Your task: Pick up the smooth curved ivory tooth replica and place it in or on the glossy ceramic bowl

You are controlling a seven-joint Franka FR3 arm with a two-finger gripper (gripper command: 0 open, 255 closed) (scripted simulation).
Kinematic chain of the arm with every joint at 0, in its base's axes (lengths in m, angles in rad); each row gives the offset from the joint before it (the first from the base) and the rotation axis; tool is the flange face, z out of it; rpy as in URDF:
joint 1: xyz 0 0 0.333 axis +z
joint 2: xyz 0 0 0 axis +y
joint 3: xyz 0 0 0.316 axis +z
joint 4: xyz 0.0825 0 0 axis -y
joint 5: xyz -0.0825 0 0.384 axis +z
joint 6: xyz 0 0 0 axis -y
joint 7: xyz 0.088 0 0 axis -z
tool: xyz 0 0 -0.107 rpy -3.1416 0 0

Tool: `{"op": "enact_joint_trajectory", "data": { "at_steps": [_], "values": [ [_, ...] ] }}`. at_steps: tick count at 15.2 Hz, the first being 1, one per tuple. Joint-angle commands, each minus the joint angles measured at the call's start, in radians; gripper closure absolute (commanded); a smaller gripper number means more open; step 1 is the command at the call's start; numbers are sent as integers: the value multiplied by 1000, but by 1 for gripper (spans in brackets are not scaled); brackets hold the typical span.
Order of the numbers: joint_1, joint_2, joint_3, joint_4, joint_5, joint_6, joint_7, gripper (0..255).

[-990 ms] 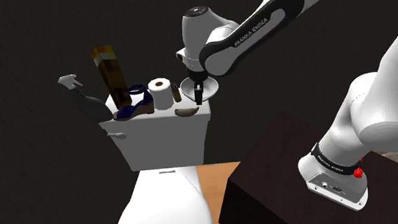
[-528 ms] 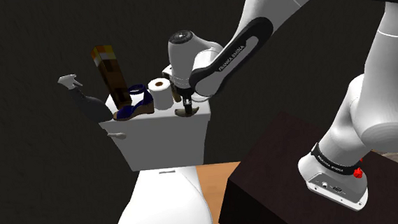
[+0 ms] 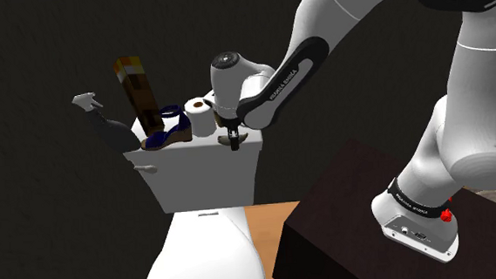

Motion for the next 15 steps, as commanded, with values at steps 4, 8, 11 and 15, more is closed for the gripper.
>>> {"op": "enact_joint_trajectory", "data": {
  "at_steps": [4, 8, 11, 15],
  "values": [
    [0, 2, -1, 0, -1, 2, 0, 0],
    [0, 2, -1, 0, -1, 2, 0, 255],
    [0, 2, -1, 0, -1, 2, 0, 255],
    [-1, 3, -1, 1, -1, 2, 0, 255]
  ]
}}
